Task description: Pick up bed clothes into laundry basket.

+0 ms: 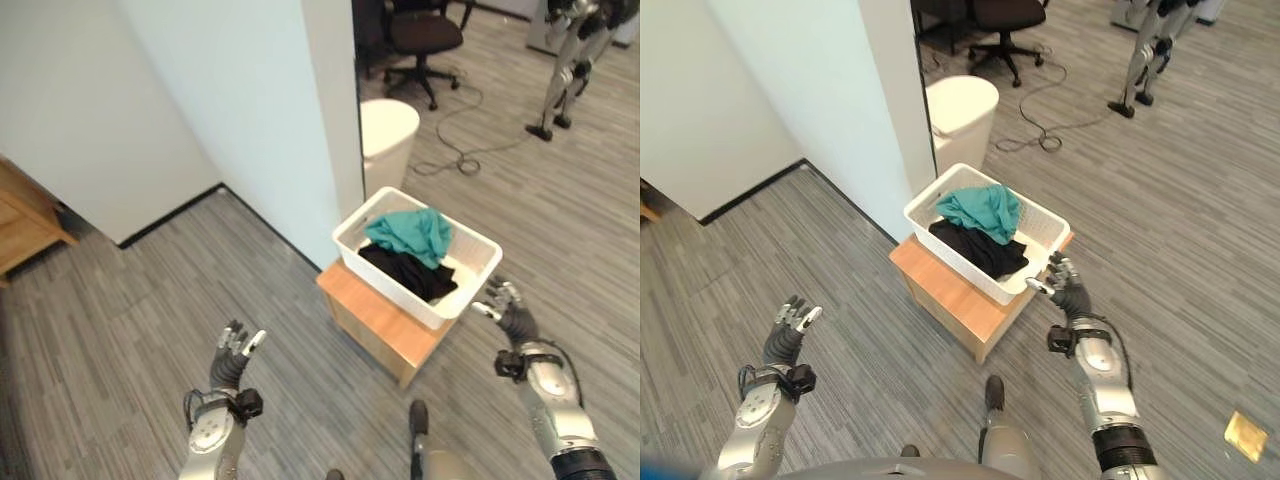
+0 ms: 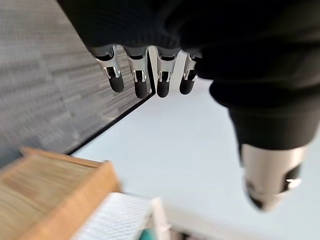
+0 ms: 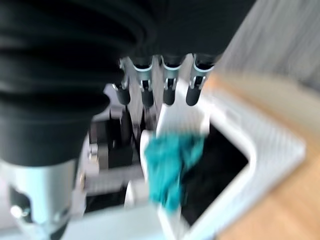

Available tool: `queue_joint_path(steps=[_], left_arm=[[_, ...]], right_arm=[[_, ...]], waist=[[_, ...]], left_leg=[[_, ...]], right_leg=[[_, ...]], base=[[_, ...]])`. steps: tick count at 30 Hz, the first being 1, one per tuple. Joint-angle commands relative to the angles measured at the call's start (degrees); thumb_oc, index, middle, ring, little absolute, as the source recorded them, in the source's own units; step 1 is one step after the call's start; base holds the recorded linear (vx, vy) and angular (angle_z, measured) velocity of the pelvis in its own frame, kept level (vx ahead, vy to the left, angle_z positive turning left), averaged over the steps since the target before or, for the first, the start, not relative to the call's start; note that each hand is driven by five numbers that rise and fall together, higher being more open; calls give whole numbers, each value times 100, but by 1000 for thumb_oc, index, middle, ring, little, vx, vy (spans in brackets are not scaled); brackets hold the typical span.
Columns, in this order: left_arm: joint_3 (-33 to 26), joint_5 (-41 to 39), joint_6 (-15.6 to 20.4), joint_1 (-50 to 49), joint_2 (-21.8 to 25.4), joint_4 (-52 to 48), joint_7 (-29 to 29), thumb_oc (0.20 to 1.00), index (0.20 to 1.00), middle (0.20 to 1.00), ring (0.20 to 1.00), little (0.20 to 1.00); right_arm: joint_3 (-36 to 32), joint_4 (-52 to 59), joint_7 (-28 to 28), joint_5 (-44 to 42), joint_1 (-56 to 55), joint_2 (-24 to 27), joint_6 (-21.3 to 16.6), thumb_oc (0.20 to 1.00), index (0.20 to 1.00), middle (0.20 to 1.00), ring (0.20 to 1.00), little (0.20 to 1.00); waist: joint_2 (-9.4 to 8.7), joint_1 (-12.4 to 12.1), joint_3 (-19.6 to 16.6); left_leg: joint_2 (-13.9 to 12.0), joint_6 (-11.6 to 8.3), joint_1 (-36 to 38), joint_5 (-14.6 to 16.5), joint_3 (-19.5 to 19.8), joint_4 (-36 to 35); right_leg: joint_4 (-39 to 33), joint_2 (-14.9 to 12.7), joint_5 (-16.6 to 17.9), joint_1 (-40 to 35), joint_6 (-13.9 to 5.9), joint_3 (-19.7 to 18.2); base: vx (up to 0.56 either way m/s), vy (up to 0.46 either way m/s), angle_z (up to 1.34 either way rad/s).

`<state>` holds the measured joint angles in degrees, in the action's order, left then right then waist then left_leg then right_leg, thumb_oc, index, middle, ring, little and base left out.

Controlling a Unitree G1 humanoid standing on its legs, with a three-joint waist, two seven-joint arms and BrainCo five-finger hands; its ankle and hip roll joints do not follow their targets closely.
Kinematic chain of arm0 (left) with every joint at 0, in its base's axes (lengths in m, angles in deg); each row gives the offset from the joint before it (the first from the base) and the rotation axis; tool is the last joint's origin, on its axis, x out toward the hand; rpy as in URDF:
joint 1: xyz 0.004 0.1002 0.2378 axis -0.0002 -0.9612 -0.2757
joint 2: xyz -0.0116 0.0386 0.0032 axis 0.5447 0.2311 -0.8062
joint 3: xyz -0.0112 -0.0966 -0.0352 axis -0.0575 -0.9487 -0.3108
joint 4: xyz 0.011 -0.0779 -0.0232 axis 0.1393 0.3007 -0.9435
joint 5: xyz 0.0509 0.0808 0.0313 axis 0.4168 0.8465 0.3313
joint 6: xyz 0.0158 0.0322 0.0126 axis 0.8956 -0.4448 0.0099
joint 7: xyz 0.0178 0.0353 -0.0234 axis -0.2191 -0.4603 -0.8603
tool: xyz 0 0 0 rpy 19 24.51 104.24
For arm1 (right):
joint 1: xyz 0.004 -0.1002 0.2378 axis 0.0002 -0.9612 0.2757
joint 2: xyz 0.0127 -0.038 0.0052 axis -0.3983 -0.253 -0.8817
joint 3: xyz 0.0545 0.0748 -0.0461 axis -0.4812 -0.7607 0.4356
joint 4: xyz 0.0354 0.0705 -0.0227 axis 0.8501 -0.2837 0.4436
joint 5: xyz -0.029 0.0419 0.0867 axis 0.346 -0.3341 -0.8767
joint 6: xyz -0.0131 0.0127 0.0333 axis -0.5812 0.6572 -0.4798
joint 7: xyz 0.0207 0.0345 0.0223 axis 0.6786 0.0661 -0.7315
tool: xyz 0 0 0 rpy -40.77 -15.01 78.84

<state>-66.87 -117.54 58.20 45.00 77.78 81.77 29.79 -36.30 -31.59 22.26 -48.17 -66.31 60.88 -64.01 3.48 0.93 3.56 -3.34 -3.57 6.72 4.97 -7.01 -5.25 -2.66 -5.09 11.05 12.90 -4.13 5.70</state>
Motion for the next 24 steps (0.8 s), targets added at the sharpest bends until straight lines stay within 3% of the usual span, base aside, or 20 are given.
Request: queue_joint_path(steps=[1, 2, 5, 6, 7, 8, 11, 12, 13, 14, 15, 17, 19, 20, 21, 22, 23, 24], left_arm=[[-151, -438, 331, 308, 354, -138, 139, 1000, 1000, 1000, 1000, 1000], [-76, -661, 344, 255, 248, -222, 164, 1000, 1000, 1000, 1000, 1000], [20, -543, 327, 281, 293, -251, 139, 1000, 1000, 1000, 1000, 1000], [132, -255, 311, 414, 532, -285, 113, 1000, 1000, 1000, 1000, 1000], [163, -128, 326, 500, 649, -259, 101, 1000, 1000, 1000, 1000, 1000], [200, 35, 391, 642, 845, -197, 56, 1000, 1000, 1000, 1000, 1000], [139, -114, 469, 672, 902, -263, 79, 1000, 1000, 1000, 1000, 1000], [126, -95, 492, 630, 911, -266, 41, 1000, 1000, 1000, 1000, 1000], [125, -94, 491, 628, 911, -267, 41, 1000, 1000, 1000, 1000, 1000], [-4, -176, 582, 588, 908, -398, 20, 1000, 1000, 1000, 1000, 1000], [-193, -290, 596, 440, 738, -383, -39, 1000, 1000, 1000, 1000, 1000], [-269, -339, 606, 288, 651, -359, -14, 1000, 1000, 1000, 1000, 1000], [-385, -503, 618, 136, 453, -254, -20, 1000, 1000, 1000, 1000, 1000], [-370, -657, 592, 135, 380, -97, -33, 1000, 1000, 1000, 1000, 1000], [-322, -692, 498, 76, 375, 0, 61, 1000, 1000, 1000, 1000, 1000], [-259, -831, 432, -105, 277, -20, 135, 1000, 1000, 1000, 1000, 1000], [-257, -831, 430, -109, 277, -24, 134, 1000, 1000, 1000, 1000, 1000], [-228, -779, 370, -207, 302, -52, 203, 1000, 1000, 1000, 1000, 1000]], right_arm=[[16, 260, -256, -191, -320, 50, -130, 1000, 1000, 1000, 1000, 1000], [170, 368, -330, -139, -353, 53, -145, 1000, 1000, 1000, 1000, 1000], [296, 384, -375, -63, -324, 72, -169, 1000, 1000, 1000, 1000, 1000], [485, 427, -354, 129, -177, 78, -212, 1000, 1000, 1000, 1000, 1000], [556, 458, -325, 175, -81, 71, -236, 1000, 1000, 1000, 1000, 1000], [594, 602, -323, 100, -16, 82, -272, 1000, 1000, 1000, 1000, 1000], [581, 698, -353, -101, -45, 143, -280, 1000, 1000, 1000, 1000, 1000], [538, 675, -354, -113, -89, 189, -285, 1000, 1000, 1000, 1000, 1000], [539, 675, -354, -113, -89, 190, -286, 1000, 1000, 1000, 1000, 1000], [659, 658, -469, -236, 53, 293, -298, 1000, 1000, 1000, 1000, 1000], [676, 717, -452, -81, 135, 477, -277, 1000, 1000, 1000, 1000, 1000], [613, 878, -463, -18, 105, 587, -287, 1000, 1000, 1000, 1000, 1000], [438, 1007, -542, -72, -13, 797, -278, 1000, 1000, 1000, 1000, 1000], [330, 947, -505, -62, -76, 858, -272, 1000, 1000, 1000, 1000, 1000], [283, 860, -431, -13, -135, 878, -234, 1000, 1000, 1000, 1000, 1000], [125, 823, -370, -105, -293, 822, -205, 1000, 1000, 1000, 1000, 1000], [123, 826, -370, -106, -297, 822, -204, 1000, 1000, 1000, 1000, 1000], [22, 798, -398, -256, -433, 731, -214, 1000, 1000, 1000, 1000, 1000]], waist=[[-261, 17, -49], [-285, -95, 5], [-288, -134, 87], [-242, -118, 358], [-239, -76, 430], [-243, 77, 440], [-207, 7, 312], [-213, 58, 254], [-212, 68, 255], [-380, -187, 216], [-426, -289, 169], [-414, -292, 174], [-461, -344, 335], [-501, -269, 394], [-557, -244, 427], [-628, -157, 441], [-625, -153, 424], [-651, -90, 387]], left_leg=[[20, 62, -392, -463, 479, 69], [36, 125, -338, -434, 595, 122], [64, 193, -324, -425, 667, 154], [71, 322, -265, -457, 960, 181], [43, 317, -311, -500, 1117, 195], [50, 225, -443, -497, 1681, 351], [29, 35, -830, -502, 2368, 568], [36, 8, -855, -490, 2678, 579], [37, 7, -857, -490, 2687, 581], [-33, -220, -1084, -582, 3000, 700], [-99, -352, -1397, -881, 3328, 740], [-163, -434, -1558, -1051, 3432, 778], [-149, -374, -1855, -1213, 3020, 1004], [-235, -224, -1945, -1169, 2307, 1157], [-261, -149, -1870, -991, 1866, 1353], [-277, -73, -1660, -650, 1055, 1852], [-276, -73, -1687, -663, 1062, 1855], [-291, -17, -1563, -544, 710, 2131]], right_leg=[[75, -448, -852, -1145, -422, -205], [484, -500, -989, -1120, -421, -144], [1140, -542, -1078, -931, -451, -93], [2601, -550, -889, -374, -530, -306], [2910, -424, -806, -132, -543, -610], [2650, 98, -1127, -176, -460, -1758], [1898, 58, -1476, -486, -400, -2722], [1782, 260, -1587, -478, -428, -3105], [1786, 258, -1592, -480, -427, -3095], [1221, 237, -1734, -805, -257, -2855], [826, 227, -1672, -1028, -182, -2623], [745, 301, -1610, -1048, -146, -2523], [699, 303, -1616, -1194, -9, -2148], [734, 271, -1592, -1180, 56, -1848], [738, 207, -1547, -1155, 51, -1615], [682, 67, -1438, -1125, 76, -1155], [671, 68, -1421, -1108, 76, -1150], [637, 27, -1385, -1094, 85, -893]], base=[[1, 18, 21], [-2, 18, 9], [-71, 42, 13], [-162, -2, 39], [-126, -144, 78], [-21, -258, 103], [83, -269, 222], [106, -171, 170], [-4, -418, 138], [-152, -619, 159], [-186, -754, 179], [-102, -346, 167], [-164, -296, 143], [-273, -284, 168], [-393, -321, 167], [-285, -215, 134], [-278, -211, 89], [-179, -129, 114]])
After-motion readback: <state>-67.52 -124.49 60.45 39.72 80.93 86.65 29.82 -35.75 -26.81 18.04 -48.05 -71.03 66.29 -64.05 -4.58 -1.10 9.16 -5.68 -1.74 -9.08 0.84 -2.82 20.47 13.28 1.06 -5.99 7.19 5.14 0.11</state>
